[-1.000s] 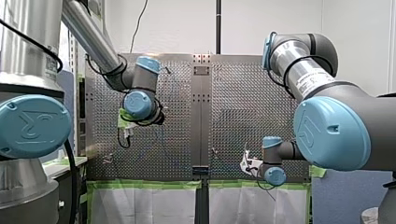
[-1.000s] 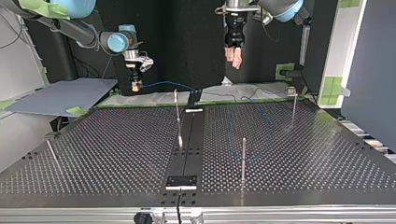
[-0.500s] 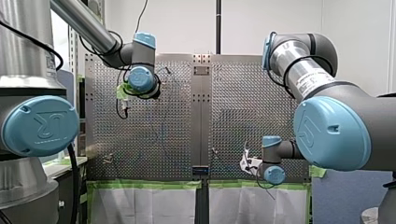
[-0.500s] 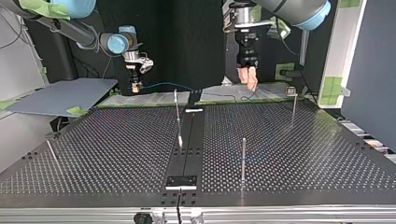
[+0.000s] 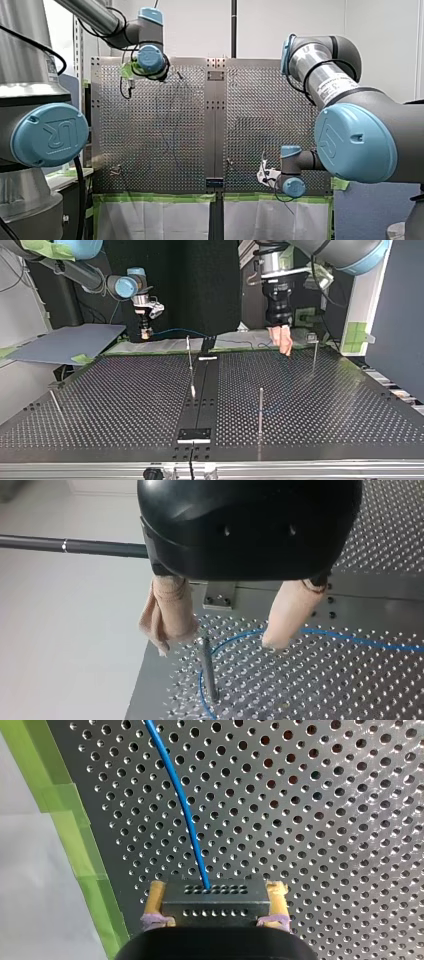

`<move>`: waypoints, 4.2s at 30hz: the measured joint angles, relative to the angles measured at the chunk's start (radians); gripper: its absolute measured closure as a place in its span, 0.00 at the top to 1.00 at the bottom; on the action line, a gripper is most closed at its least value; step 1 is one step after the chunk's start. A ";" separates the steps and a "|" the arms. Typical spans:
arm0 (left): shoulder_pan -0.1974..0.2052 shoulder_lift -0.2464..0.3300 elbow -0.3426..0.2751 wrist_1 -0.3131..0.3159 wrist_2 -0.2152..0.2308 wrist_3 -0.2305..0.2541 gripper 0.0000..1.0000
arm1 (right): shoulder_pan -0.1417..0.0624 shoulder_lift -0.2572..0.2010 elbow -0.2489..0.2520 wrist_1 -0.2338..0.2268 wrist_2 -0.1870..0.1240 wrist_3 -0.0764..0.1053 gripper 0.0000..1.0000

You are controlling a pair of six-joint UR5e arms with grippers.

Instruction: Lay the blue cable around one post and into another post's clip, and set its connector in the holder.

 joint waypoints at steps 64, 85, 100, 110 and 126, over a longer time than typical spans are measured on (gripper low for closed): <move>0.021 -0.066 0.537 -0.646 0.034 0.040 1.00 | -0.005 0.000 0.000 0.000 -0.005 0.012 0.00; 0.023 -0.065 0.530 -0.789 0.053 0.027 1.00 | -0.005 0.000 0.000 0.000 -0.005 0.012 0.00; 0.023 -0.064 0.530 -0.789 0.053 0.019 1.00 | -0.005 0.001 0.000 0.000 -0.005 0.011 0.00; 0.021 -0.064 0.530 -0.789 0.053 0.019 1.00 | -0.006 0.001 0.000 0.000 -0.005 0.011 0.00; 0.011 -0.062 0.497 -0.772 0.064 0.036 1.00 | -0.006 0.001 0.000 0.000 -0.005 0.010 0.00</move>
